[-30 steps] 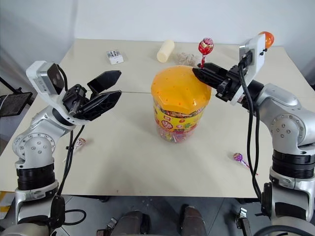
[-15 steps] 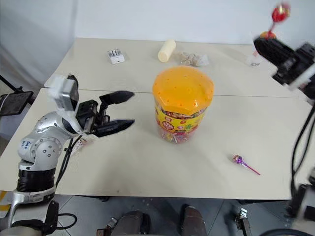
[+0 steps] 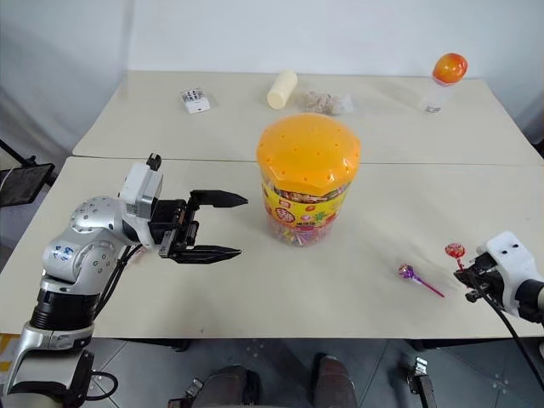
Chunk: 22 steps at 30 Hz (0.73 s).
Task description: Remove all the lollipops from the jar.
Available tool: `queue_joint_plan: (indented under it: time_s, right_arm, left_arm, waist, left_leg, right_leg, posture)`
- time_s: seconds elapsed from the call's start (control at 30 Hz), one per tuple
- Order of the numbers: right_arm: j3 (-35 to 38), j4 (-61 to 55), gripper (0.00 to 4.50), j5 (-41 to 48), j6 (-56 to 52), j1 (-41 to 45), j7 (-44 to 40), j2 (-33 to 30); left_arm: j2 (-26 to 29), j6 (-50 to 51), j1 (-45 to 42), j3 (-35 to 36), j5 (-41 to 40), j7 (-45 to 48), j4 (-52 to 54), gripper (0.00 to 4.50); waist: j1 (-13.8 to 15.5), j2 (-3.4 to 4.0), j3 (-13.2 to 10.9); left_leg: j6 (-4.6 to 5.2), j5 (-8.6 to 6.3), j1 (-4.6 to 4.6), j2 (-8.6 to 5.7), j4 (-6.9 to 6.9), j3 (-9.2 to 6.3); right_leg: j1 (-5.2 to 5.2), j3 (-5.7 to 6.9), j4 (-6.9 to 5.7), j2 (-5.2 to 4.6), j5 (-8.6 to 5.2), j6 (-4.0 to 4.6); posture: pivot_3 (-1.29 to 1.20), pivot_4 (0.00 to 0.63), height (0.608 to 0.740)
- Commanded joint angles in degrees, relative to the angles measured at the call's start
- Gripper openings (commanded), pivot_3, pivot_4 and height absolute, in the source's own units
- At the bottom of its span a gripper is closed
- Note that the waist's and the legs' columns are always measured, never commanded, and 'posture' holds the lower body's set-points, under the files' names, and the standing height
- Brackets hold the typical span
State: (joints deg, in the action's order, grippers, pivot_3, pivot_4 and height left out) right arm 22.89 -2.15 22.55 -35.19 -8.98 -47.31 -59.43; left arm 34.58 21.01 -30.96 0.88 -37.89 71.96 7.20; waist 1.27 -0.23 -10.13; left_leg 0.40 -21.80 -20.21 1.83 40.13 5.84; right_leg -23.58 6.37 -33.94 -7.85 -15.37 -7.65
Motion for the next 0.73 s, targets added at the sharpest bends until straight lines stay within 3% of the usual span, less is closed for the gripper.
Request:
queue_joint_plan:
  time_s: [0.03, 0.13, 0.23, 0.37, 0.43, 0.6, 0.73]
  right_arm:
    - [5.17, 0.07, 1.27, 0.59, 4.69, -0.66, -2.05, 1.36]
    - [9.73, 0.23, 2.30, 1.63, 14.13, -0.72, -5.88, 3.52]
    - [15.58, -5.93, 3.29, 11.05, 22.91, 0.65, -16.03, 8.31]
    - [13.49, -15.17, 4.47, 17.08, 20.53, 0.57, -18.77, 9.46]
    - [11.07, -17.30, 4.47, 19.22, 19.11, 1.55, -19.40, 9.79]
    - [-1.69, -16.14, 4.47, 12.25, 27.94, 6.49, -23.54, 12.84]
    - [-6.25, -11.87, 4.47, 8.40, 33.11, 8.64, -24.39, 15.23]
  left_arm:
    - [1.25, -1.08, -0.26, 1.72, 0.40, 0.26, 0.50, 4.50]
    - [2.52, -1.92, 0.82, 2.77, 1.39, -0.23, 0.28, 4.50]
    - [3.31, -6.69, 3.60, 5.16, 3.78, -1.21, -0.23, 4.50]
    - [5.98, -11.02, 9.84, 7.36, 8.09, -2.66, -0.34, 4.50]
    - [6.11, -12.55, 12.68, 8.51, 8.60, -3.23, -0.66, 4.50]
    - [4.89, -15.40, 22.12, 10.26, 12.64, -9.06, 0.75, 4.50]
    - [2.89, -18.31, 25.06, 10.17, 15.40, -13.25, 1.03, 4.50]
  waist:
    - [0.06, 0.00, 0.00]
    - [0.08, 0.00, 0.00]
    - [0.08, 0.02, 0.00]
    - [-0.22, 0.02, -0.01]
    - [-0.04, 0.02, -0.01]
    - [0.05, 0.03, -0.02]
    - [0.39, 0.02, -0.02]
  left_leg:
    - [0.00, 0.00, 0.00, 0.00, 0.00, -0.01]
    - [0.00, 0.00, -0.02, -0.01, -0.02, -0.03]
    - [0.00, 0.00, 0.00, 0.00, -0.02, -0.04]
    - [-0.03, -0.02, 0.03, 0.06, -0.05, -0.05]
    - [-0.03, -0.02, 0.03, 0.08, -0.03, -0.08]
    - [-0.02, -0.04, 0.01, 0.08, -0.03, -0.09]
    - [0.01, -0.05, -0.03, 0.01, 0.03, -0.19]
  right_leg:
    - [0.00, 0.01, 0.01, 0.00, 0.00, 0.00]
    - [0.00, 0.04, 0.04, 0.01, 0.00, 0.00]
    - [0.02, 0.04, 0.07, 0.03, 0.00, -0.01]
    - [0.02, 0.03, 0.02, 0.07, 0.00, 0.00]
    - [0.02, 0.04, 0.02, 0.08, 0.00, 0.00]
    - [-0.01, 0.03, 0.01, 0.06, 0.01, 0.02]
    - [0.03, 0.04, 0.00, 0.00, 0.01, 0.02]
  posture:
    - [0.00, 0.150, 0.740]
    - [0.00, 0.150, 0.740]
    - [0.00, 0.150, 0.740]
    - [0.00, 0.150, 0.740]
    - [0.00, 0.150, 0.740]
    - [0.00, 0.150, 0.740]
    - [0.00, 0.150, 0.740]
